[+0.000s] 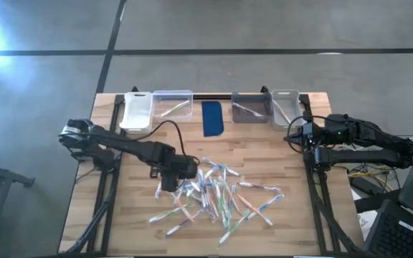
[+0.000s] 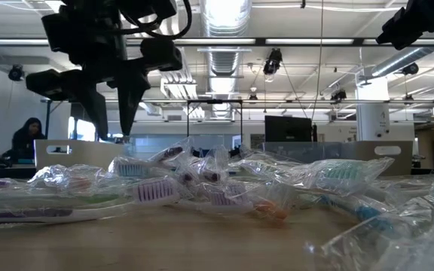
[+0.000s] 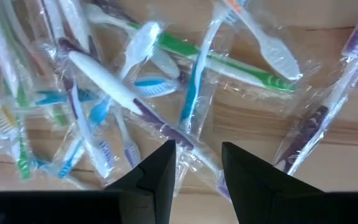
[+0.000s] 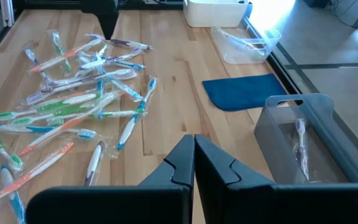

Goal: Pick & Place Toothbrushes
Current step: Put the blue toothbrush into the white bin

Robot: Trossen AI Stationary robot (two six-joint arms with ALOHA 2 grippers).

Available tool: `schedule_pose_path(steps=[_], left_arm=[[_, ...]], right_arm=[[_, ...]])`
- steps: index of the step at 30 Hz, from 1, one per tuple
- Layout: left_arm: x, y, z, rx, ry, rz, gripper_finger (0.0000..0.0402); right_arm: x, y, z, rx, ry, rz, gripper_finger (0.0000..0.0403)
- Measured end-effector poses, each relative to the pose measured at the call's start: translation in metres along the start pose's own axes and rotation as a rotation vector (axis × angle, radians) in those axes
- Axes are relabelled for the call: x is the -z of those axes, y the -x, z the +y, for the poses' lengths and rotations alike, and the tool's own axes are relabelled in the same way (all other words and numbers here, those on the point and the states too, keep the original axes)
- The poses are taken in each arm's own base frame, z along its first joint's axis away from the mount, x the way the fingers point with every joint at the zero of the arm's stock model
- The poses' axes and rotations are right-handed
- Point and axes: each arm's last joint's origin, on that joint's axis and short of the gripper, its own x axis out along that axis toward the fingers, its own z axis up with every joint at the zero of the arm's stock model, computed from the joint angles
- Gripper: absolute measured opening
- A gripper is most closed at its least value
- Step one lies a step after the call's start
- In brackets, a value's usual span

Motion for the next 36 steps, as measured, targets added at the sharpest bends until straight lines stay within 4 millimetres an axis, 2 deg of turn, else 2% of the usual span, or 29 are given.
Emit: schedule_pose_path(steps=[4,11,36], left_arm=[[0.001,-0.006,0.0,0.02,0.002,-0.002,0.0135],[0.002,-0.027,0.003,0.06,-0.039,0.004,0.0135],[0.003,-0.065,0.011,0.077,-0.038,0.007,0.0135]], right_arm=[[0.0,0.0,0.0,0.0,0.0,0.0,0.0008],[0.0,0.0,0.0,0.0,0.0,0.0,0.0008],[0.0,0.0,0.0,0.0,0.0,0.0,0.0008]])
